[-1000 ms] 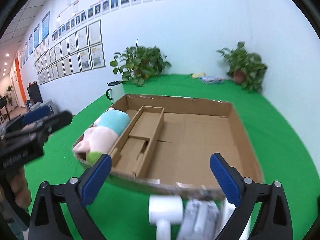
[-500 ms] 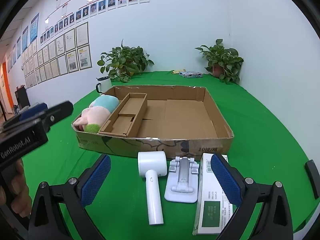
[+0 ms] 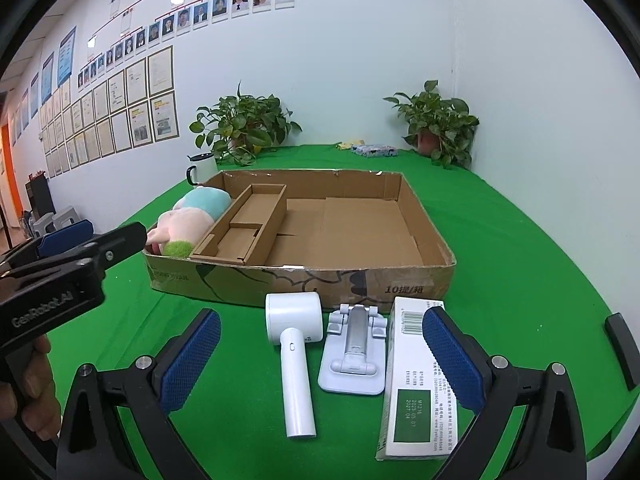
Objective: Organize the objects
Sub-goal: 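Open both grippers and withdraw from the open box, then move both grippers toward the white hair dryer and product box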
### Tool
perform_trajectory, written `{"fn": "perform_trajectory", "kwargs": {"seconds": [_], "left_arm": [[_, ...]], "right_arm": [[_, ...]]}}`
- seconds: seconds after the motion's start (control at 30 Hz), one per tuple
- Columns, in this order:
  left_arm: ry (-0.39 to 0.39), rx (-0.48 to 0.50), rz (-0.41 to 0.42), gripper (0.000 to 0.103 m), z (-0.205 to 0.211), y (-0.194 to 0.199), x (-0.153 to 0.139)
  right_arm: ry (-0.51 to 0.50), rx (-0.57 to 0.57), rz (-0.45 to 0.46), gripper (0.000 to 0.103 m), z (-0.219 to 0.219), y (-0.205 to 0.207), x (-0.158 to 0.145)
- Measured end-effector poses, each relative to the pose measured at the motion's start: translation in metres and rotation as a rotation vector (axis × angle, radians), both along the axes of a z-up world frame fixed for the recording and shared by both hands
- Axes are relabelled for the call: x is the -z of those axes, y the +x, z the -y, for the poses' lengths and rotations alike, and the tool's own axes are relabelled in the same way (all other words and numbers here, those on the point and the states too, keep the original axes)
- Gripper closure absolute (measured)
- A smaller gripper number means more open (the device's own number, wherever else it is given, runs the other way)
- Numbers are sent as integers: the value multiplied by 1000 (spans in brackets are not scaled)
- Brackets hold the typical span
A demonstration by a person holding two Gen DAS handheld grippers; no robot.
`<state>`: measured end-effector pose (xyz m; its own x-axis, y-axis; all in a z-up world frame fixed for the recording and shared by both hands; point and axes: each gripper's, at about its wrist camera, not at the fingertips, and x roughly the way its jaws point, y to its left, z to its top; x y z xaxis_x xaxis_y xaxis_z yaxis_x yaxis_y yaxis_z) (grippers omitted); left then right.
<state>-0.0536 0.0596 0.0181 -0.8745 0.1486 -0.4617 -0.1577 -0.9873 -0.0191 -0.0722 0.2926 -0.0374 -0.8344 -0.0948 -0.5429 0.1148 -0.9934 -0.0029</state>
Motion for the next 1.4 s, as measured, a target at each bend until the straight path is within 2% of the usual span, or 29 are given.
{"fn": "perform_trajectory", "kwargs": {"seconds": [0.37, 0.53, 0.83, 0.9, 1.03, 1.07, 1.13, 1.3, 1.4], "left_arm": [[5, -32, 43, 22, 4, -4, 11], [10, -31, 29, 22, 6, -2, 14], [24, -23, 47, 22, 4, -8, 18], [39, 2, 87, 22, 5, -13, 23], [77, 146, 310, 22, 4, -32, 56], [86, 160, 340, 22, 4, -34, 65], [126, 180, 398, 23, 3, -37, 81], [257, 274, 466, 24, -3, -45, 93], [280, 290, 470, 24, -2, -49, 93]], "right_arm": [[8, -16, 10, 1, 2, -4, 9], [-13, -35, 28, 1, 3, -4, 14], [-21, -46, 3, 1, 7, 1, 15], [-38, -76, 7, 1, 7, 2, 16], [-140, -236, 73, 1, 3, 13, 35], [-159, -258, 107, 2, 1, 15, 45], [-158, -238, 166, 6, -1, 14, 63], [-159, -201, 230, 19, 0, -5, 79], [-94, -194, 258, 39, 10, -21, 86]]}}
